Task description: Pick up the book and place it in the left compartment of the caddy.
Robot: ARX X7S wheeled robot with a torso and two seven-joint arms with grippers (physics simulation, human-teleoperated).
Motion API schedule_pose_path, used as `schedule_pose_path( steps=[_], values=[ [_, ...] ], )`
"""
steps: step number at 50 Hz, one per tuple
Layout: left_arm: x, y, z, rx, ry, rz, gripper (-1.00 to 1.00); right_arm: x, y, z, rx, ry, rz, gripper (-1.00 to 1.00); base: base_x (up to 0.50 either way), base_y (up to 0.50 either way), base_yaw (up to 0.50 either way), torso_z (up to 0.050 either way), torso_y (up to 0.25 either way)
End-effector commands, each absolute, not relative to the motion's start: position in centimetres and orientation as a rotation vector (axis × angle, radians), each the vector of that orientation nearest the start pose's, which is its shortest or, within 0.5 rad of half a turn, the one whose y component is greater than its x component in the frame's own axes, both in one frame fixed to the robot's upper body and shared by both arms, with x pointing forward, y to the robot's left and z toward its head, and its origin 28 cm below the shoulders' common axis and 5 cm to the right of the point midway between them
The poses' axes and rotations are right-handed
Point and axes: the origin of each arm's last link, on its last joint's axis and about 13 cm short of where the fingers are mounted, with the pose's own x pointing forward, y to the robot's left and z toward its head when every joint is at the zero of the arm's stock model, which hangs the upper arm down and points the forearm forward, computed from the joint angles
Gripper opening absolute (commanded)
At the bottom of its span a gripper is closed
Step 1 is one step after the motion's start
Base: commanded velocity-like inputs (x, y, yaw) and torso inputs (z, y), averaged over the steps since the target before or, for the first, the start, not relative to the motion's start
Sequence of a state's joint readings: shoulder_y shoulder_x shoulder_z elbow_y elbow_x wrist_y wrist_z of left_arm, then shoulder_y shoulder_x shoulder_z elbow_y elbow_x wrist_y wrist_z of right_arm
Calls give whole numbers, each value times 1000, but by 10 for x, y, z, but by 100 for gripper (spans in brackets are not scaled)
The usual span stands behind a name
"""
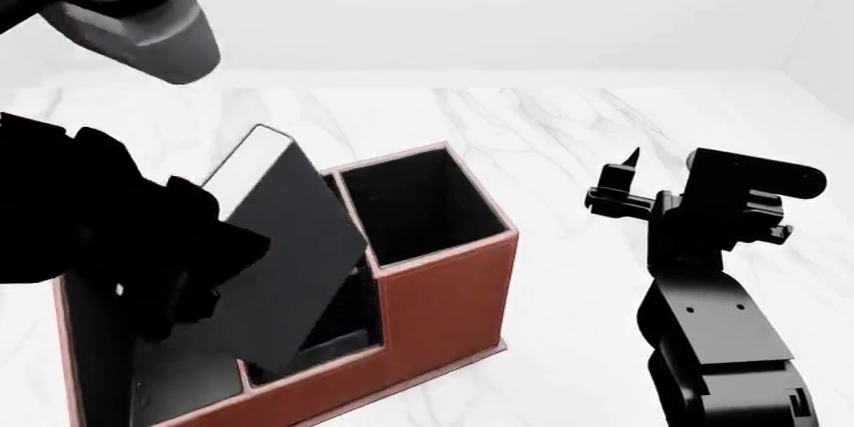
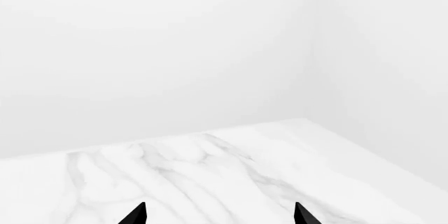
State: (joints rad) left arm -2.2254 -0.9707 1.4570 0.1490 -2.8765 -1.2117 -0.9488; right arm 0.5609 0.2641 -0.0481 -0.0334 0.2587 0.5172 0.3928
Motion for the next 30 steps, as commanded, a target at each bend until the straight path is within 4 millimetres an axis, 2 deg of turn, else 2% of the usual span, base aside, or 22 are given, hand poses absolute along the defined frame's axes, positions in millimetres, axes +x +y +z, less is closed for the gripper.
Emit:
schedule_pose_path(
  steps=[1, 2, 3, 6, 10, 13, 15, 21, 30],
  values=[
    [165, 259, 429, 72, 611, -142, -100, 314, -149, 140, -19, -69, -342, 100, 0, 0, 0, 0, 0],
    [171, 258, 433, -74, 690, -34, -100, 314, -148, 139, -20, -67, -340, 100, 0, 0, 0, 0, 0],
    [174, 257, 437, -151, 691, -2, -100, 314, -148, 139, -20, -66, -340, 100, 0, 0, 0, 0, 0],
    [184, 258, 445, -180, 638, 120, -100, 314, -148, 139, -18, -66, -337, 100, 0, 0, 0, 0, 0],
    [194, 257, 447, -251, 623, 158, -100, 314, -148, 140, -18, -66, -340, 100, 0, 0, 0, 0, 2],
    [202, 254, 439, -274, 626, 183, -100, 314, -148, 141, -17, -67, -342, 100, 0, 0, 0, 0, 0],
    [205, 252, 437, -251, 579, 265, -100, 314, -148, 140, -18, -67, -343, 100, 0, 0, 0, 0, 0],
    [214, 248, 429, -242, 656, 250, -100, 314, -147, 140, -17, -65, -340, 100, 0, 0, 0, 0, 2],
    [211, 245, 426, -208, 701, 248, -100, 315, -147, 140, -17, -62, -343, 100, 0, 0, 0, 0, 1]
  ],
)
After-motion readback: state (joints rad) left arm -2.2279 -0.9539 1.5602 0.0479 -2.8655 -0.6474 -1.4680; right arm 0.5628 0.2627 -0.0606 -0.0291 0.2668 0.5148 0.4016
